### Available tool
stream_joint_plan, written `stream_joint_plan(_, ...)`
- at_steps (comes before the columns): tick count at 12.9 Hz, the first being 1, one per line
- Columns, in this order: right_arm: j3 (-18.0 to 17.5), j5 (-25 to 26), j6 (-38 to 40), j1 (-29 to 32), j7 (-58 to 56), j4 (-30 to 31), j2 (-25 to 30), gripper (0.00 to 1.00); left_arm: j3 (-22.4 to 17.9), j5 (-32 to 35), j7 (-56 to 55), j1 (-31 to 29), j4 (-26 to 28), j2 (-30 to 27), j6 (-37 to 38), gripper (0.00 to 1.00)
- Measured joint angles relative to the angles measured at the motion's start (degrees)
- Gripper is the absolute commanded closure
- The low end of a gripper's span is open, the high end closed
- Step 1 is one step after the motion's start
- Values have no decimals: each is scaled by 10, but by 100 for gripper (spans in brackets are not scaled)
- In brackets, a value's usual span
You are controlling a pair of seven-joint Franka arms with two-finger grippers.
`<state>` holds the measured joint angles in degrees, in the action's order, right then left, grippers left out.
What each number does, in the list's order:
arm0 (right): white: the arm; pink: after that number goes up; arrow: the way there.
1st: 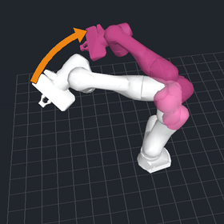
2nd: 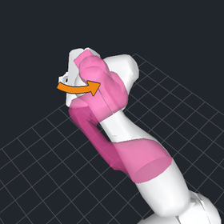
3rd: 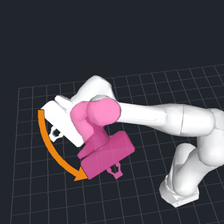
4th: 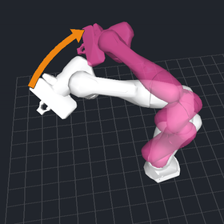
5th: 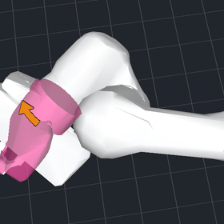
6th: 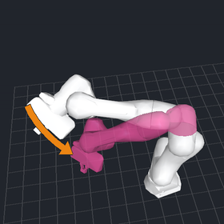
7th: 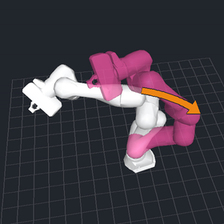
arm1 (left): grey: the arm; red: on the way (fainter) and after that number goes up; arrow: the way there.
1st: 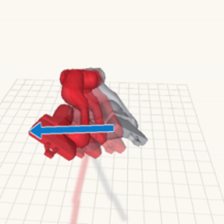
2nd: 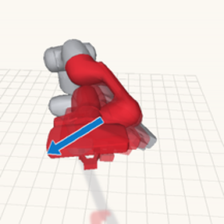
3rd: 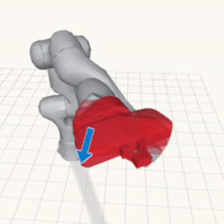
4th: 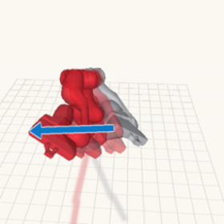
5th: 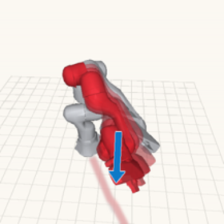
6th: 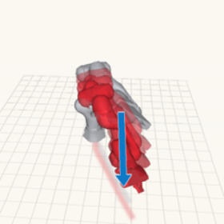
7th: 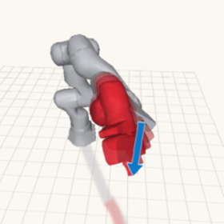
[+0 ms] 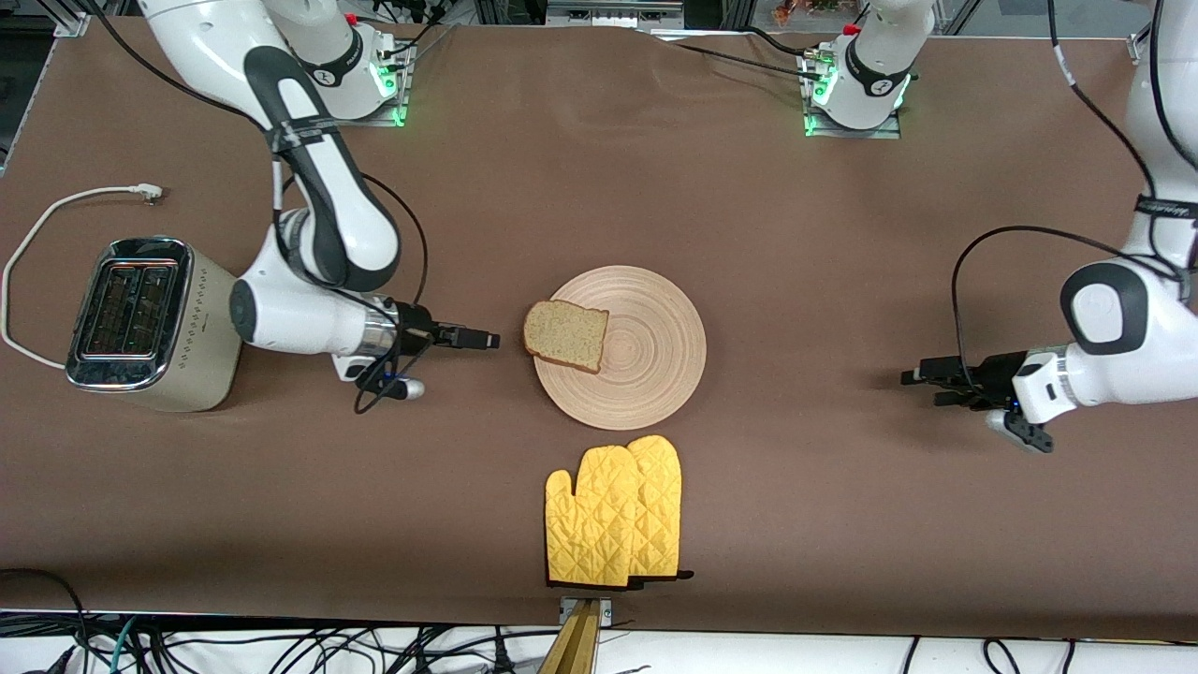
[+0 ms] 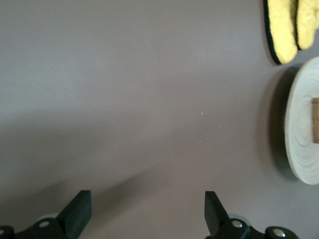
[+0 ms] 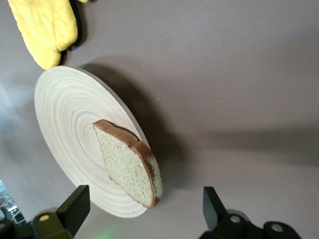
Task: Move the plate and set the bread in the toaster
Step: 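Grasp the bread slice with the right gripper while the left withdraws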
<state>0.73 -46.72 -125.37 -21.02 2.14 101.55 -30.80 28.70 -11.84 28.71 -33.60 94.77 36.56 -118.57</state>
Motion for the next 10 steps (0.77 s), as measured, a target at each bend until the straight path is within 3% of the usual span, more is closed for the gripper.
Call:
stream_joint_plan(4, 0, -7, -26, -27, 0, 0, -23, 0, 1, 130, -104, 14, -1, -91, 9, 0)
stream_joint_plan(8, -1, -60, -57, -46, -17, -1, -50, 0, -8, 157, -245, 37, -2, -183, 54, 0)
stream_joint_plan(10, -1, -86, -65, -52, -34, -3, -63, 0, -61, 157, -261, 87, -2, -237, 103, 0)
